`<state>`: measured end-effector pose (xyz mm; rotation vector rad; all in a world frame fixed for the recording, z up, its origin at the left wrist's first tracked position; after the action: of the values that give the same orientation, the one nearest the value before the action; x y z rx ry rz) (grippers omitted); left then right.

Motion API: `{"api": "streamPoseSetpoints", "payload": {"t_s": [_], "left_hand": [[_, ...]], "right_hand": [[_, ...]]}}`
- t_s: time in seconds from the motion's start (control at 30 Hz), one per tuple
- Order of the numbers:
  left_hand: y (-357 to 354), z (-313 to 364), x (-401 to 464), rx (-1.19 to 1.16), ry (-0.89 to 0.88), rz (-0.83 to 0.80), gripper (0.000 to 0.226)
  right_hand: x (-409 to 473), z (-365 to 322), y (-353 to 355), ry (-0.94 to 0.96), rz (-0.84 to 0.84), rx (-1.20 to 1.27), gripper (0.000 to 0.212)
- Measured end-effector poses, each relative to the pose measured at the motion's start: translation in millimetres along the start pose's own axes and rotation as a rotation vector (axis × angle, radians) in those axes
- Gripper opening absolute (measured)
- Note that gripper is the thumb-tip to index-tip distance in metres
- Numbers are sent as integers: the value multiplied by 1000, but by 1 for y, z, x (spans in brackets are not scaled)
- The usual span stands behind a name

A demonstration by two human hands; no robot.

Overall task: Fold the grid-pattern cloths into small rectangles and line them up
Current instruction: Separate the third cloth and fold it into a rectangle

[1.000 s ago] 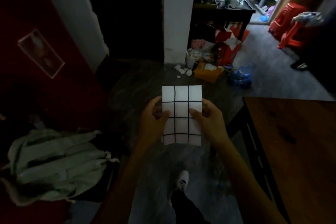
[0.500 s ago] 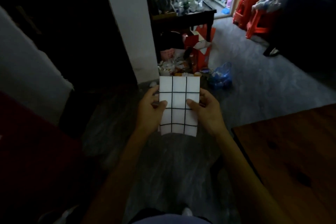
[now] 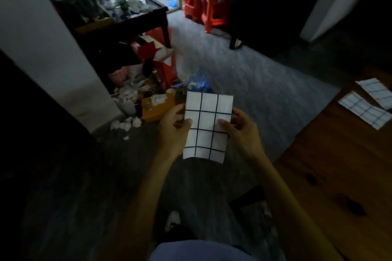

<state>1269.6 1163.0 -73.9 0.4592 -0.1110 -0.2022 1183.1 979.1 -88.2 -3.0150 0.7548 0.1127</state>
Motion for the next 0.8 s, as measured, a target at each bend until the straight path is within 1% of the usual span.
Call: {"api": "streamPoseSetpoints", "payload": {"t_s": [0.1, 0.17, 0.3, 0.37, 0.5, 0.67, 0.8], "left_hand": [[-21, 6, 51, 0, -64, -156, 32], [-36, 13, 80, -2, -91, -228, 31], [-82, 28, 119, -46, -134, -387, 31], [-112, 35, 130, -61, -167, -458, 29], [-184, 59, 152, -56, -236, -588, 30], [-301, 110, 165, 18, -365, -784, 31], [-388, 144, 166, 83, -459, -932, 35]], "right_hand": [[31, -2, 6, -26, 133, -38, 39], [47, -4, 12, -31, 218, -49, 41], [69, -5, 36, -29, 351, -59, 31], [81, -3, 56, -39, 427, -67, 30], [100, 7, 112, -65, 592, -77, 36], [114, 20, 206, -56, 820, -20, 42], [118, 29, 276, -66, 978, 7, 42]]}}
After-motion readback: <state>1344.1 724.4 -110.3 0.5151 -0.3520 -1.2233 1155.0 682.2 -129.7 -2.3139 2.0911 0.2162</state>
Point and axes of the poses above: each hand's wrist, its own x-axis towards the middle knuckle, its own y-axis out of the back of the hand, z = x × y, the point moved 10 cm from there along x, towards the middle knuckle, and after that the axes turned 8 degrees about x, right-handed, at the moved point
